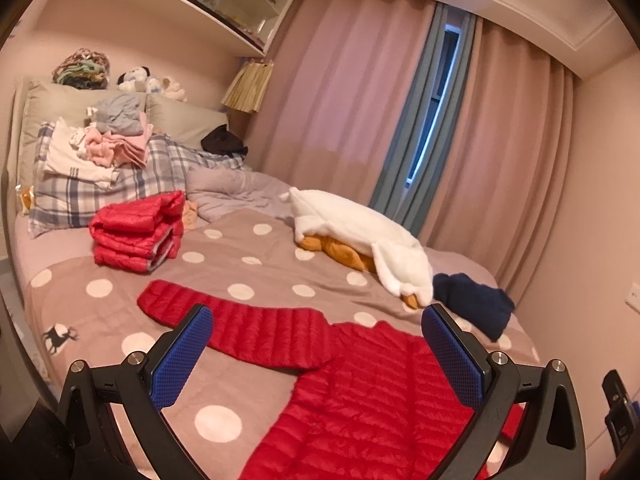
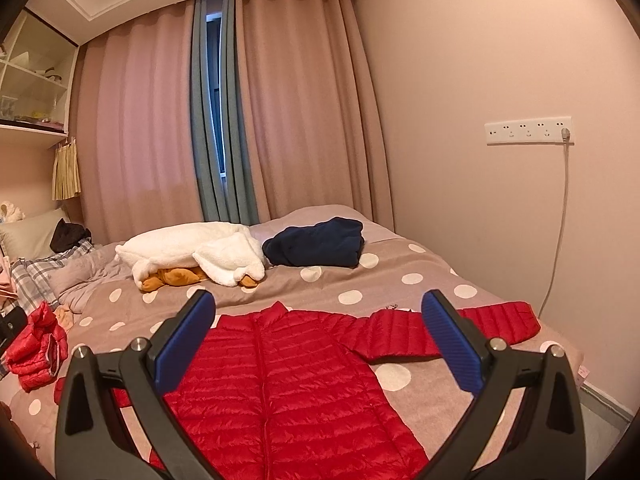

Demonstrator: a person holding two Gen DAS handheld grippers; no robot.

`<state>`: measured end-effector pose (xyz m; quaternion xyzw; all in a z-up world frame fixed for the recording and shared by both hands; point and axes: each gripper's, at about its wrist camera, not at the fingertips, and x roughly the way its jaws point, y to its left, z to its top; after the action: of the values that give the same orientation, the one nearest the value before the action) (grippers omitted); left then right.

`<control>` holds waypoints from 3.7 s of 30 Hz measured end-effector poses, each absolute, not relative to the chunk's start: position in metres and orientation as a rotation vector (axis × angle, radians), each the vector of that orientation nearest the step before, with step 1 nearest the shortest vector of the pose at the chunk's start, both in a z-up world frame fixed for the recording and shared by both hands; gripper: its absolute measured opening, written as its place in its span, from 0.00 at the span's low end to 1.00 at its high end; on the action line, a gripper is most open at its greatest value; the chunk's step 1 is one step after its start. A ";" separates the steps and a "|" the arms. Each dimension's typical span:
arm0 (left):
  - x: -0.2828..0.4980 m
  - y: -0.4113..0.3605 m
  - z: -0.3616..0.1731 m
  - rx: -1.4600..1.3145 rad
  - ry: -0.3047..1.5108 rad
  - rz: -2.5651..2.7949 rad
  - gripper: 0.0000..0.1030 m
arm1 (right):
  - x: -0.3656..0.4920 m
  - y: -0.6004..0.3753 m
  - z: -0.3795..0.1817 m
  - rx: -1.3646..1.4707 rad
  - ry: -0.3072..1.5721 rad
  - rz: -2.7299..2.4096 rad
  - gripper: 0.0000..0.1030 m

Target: Fold large clothes

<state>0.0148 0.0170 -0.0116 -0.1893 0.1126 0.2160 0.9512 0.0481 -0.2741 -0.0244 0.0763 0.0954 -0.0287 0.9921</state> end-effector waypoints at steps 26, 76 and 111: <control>0.014 0.017 -0.014 -0.378 0.201 0.518 1.00 | 0.046 -0.278 -0.027 0.162 0.193 -0.084 1.00; 0.028 0.005 -0.022 -0.285 0.292 0.492 1.00 | 0.056 -0.257 -0.033 0.069 0.277 -0.048 1.00; 0.227 0.203 -0.250 -0.889 0.838 0.416 1.00 | 0.274 -0.500 -0.180 0.487 0.771 -0.608 1.00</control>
<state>0.2268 0.2031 -0.2496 -0.4143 0.3903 0.1937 0.7991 0.2741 -0.5004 -0.1795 0.2313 0.3663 -0.2888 0.8537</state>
